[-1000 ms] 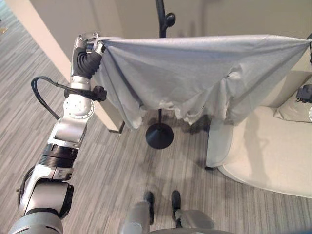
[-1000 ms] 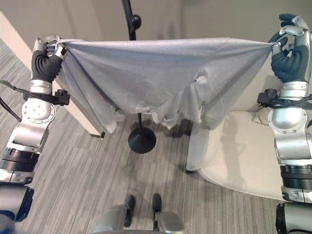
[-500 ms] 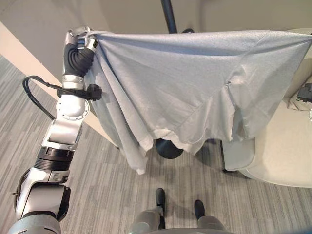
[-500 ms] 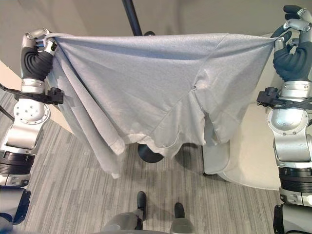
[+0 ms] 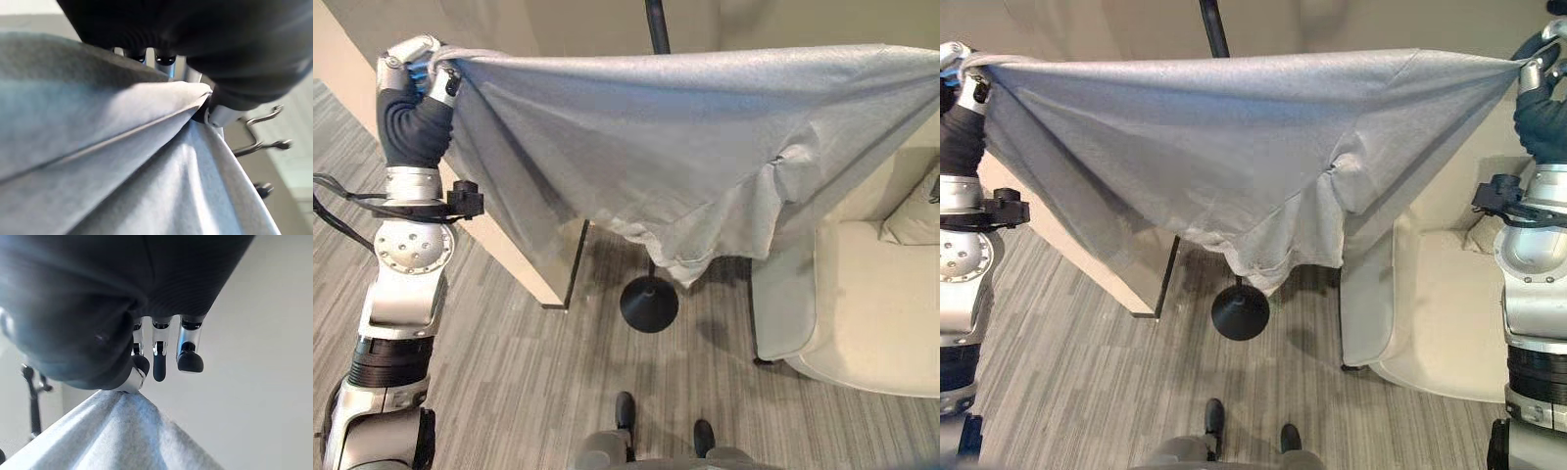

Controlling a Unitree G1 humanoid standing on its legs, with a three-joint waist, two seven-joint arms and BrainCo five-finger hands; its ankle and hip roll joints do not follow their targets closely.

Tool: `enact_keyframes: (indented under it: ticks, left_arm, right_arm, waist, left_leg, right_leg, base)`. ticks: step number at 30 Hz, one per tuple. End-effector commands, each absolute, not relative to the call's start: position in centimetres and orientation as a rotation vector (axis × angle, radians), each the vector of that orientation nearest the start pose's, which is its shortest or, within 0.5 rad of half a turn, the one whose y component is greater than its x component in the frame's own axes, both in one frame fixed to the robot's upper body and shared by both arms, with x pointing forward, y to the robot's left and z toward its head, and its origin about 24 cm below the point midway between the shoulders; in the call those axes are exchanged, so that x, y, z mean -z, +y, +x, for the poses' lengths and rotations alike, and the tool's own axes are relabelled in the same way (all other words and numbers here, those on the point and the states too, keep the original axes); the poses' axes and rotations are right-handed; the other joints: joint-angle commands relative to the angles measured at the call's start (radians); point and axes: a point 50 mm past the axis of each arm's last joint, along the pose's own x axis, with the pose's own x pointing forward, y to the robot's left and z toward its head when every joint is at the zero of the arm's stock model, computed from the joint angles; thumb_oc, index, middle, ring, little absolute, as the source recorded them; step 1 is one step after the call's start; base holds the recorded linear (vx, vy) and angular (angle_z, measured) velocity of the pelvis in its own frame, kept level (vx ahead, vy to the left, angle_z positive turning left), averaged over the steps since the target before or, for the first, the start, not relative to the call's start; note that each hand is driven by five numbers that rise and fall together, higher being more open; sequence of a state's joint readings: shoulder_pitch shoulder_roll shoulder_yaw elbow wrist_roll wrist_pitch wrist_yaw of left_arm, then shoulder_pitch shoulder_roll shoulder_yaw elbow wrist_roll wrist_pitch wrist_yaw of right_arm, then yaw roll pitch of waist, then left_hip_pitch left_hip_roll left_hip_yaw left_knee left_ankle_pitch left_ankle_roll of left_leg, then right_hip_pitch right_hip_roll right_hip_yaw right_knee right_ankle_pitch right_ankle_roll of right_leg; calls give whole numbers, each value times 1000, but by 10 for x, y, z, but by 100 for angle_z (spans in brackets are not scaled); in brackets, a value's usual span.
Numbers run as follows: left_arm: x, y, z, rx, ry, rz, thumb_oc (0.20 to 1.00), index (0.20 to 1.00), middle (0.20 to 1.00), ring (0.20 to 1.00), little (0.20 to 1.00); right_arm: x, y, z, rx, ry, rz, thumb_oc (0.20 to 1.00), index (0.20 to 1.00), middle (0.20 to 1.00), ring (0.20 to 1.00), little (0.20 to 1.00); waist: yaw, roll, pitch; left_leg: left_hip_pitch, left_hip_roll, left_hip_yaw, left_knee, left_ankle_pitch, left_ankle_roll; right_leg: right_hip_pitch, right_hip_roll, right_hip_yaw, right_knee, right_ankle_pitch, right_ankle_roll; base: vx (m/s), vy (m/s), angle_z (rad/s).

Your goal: Hang the clothes on the sofa on the clothes rack.

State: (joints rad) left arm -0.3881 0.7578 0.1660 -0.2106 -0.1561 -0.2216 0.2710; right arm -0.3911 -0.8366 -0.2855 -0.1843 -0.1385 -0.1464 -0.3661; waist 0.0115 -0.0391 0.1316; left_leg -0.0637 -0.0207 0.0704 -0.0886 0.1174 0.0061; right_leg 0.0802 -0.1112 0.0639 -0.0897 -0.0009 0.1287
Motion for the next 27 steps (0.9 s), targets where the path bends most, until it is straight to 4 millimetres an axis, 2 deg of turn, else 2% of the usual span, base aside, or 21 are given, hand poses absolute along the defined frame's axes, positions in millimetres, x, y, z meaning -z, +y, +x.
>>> enact_keyframes:
  ticks: [1,4,5,8,14,19,22,27]
  left_arm:
    - [-314,246,253,-256,-1109,479,200,200,200,200,200]
    - [-338,237,258,-252,-1172,510,200,200,200,200,200]
    - [-339,236,258,-254,-1176,509,200,200,200,200,200]
    - [-368,227,277,-275,-1192,558,200,200,200,200,200]
    - [-391,212,305,-256,-1133,581,200,200,200,200,200]
    - [-403,206,318,-250,-1101,563,200,200,200,200,200]
    - [-409,205,327,-281,-1061,624,200,200,200,200,200]
    - [-409,211,348,-360,-947,773,200,200,200,200,200]
  right_arm:
    - [-329,-274,240,614,-1108,-863,200,200,200,200,200]
    - [-350,-275,247,657,-1117,-922,200,200,200,200,200]
    - [-352,-275,248,660,-1120,-921,200,200,200,200,200]
    - [-383,-280,265,728,-1086,-1007,200,200,200,200,200]
    - [-405,-291,290,803,-937,-1087,200,200,200,200,200]
    - [-424,-290,304,837,-872,-1119,200,200,200,200,200]
    - [-427,-292,316,846,-797,-1144,200,200,200,200,200]
    - [-419,-291,338,827,-655,-1253,200,200,200,200,200]
  waist:
    - [22,-2,-116]
    - [24,-4,-125]
    - [23,-4,-122]
    - [22,-6,-123]
    - [16,-6,-125]
    - [9,3,-111]
    - [10,6,-95]
    - [8,15,-48]
  left_leg:
    - [66,25,12,1,-110,-65]
    - [68,26,9,1,-110,-66]
    - [68,26,8,1,-110,-66]
    - [70,25,7,1,-110,-64]
    - [68,20,4,1,-118,-62]
    - [51,19,3,1,-112,-62]
    - [30,17,1,1,-104,-63]
    - [-15,19,-2,1,-83,-65]
  right_leg:
    - [14,15,-61,2,-13,34]
    - [19,15,-69,2,-14,36]
    - [18,15,-70,2,-14,36]
    - [17,13,-76,2,-11,42]
    - [12,11,-82,2,-14,53]
    - [-6,8,-83,2,-5,56]
    - [-28,8,-81,2,3,59]
    - [-76,11,-82,2,23,59]
  base:
    - [34,3,6]
    - [21,1,5]
    - [21,5,9]
    - [24,13,5]
    - [24,6,-1]
    - [-7,1,0]
    - [-55,5,-1]
    - [-103,8,1]
